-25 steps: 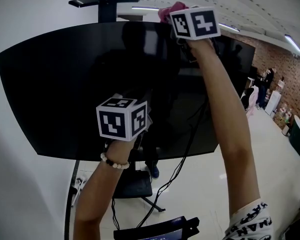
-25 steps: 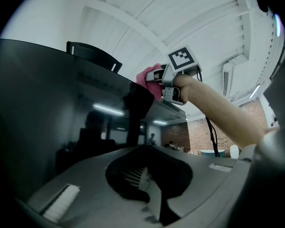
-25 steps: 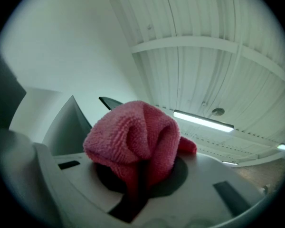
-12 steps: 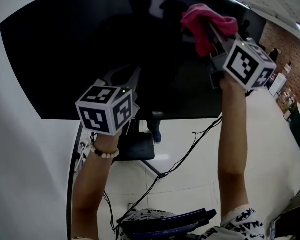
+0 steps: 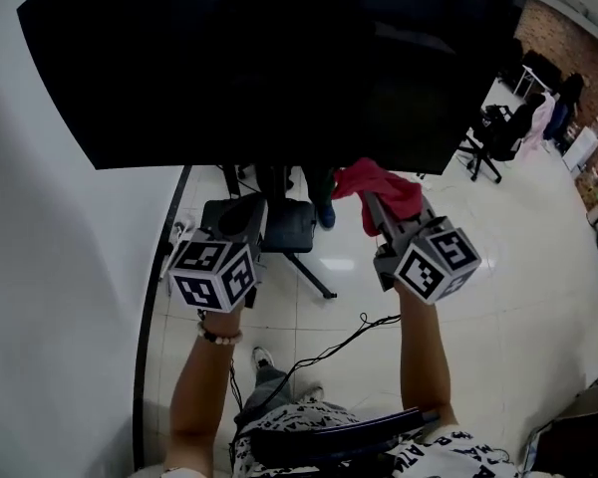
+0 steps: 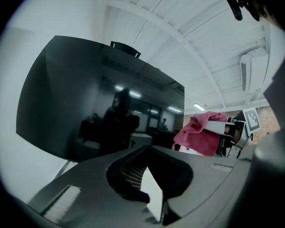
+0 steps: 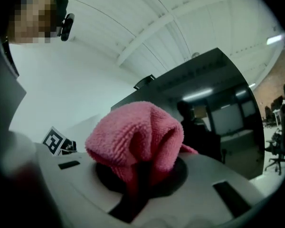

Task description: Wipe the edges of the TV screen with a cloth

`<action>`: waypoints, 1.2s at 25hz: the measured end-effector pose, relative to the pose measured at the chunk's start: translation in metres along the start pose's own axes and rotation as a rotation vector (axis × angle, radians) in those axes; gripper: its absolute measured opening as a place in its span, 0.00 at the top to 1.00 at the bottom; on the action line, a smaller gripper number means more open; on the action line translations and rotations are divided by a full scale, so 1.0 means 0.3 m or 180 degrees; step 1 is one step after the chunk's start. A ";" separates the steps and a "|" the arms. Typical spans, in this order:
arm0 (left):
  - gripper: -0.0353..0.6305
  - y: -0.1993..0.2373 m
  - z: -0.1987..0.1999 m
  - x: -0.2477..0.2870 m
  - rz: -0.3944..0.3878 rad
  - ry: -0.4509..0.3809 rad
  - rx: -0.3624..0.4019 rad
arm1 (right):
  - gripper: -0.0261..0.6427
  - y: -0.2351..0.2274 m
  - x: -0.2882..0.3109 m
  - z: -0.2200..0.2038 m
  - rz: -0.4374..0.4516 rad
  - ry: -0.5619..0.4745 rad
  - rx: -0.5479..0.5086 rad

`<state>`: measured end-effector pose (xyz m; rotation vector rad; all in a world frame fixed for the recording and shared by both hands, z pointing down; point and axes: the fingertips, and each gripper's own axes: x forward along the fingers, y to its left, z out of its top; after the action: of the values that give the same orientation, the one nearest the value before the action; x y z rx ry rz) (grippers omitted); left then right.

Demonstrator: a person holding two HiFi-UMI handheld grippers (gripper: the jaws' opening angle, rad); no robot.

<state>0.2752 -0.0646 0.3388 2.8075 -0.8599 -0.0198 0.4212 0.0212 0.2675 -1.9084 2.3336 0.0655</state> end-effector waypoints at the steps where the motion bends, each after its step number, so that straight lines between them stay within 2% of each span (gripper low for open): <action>1: 0.94 -0.015 -0.062 -0.033 0.0059 0.0061 -0.0009 | 0.89 0.020 -0.039 -0.068 0.0009 0.0083 0.0061; 6: 0.95 -0.078 -0.238 -0.141 0.0241 0.0182 -0.0036 | 0.89 0.133 -0.160 -0.324 0.0068 0.0471 0.0172; 10: 0.95 -0.101 -0.371 -0.204 0.0149 0.0364 -0.0085 | 0.89 0.239 -0.220 -0.550 0.0083 0.0809 0.0299; 13: 0.95 -0.055 -0.436 -0.221 0.0115 0.0428 -0.0250 | 0.89 0.270 -0.228 -0.664 -0.0026 0.0940 0.0405; 17: 0.94 0.036 -0.466 -0.259 0.0145 0.0466 -0.0309 | 0.89 0.307 -0.206 -0.713 -0.0198 0.0896 0.0581; 23: 0.94 0.096 -0.416 -0.307 0.0124 0.0423 -0.0112 | 0.89 0.361 -0.163 -0.708 -0.0340 0.0959 0.0538; 30: 0.94 0.095 -0.424 -0.333 -0.0035 0.0462 -0.0117 | 0.89 0.434 -0.164 -0.702 -0.0419 0.1021 0.0428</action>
<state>0.1856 -0.0078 0.4642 2.7396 -0.8019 0.1627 0.2885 0.0715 0.4763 -2.1303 2.3168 -0.4292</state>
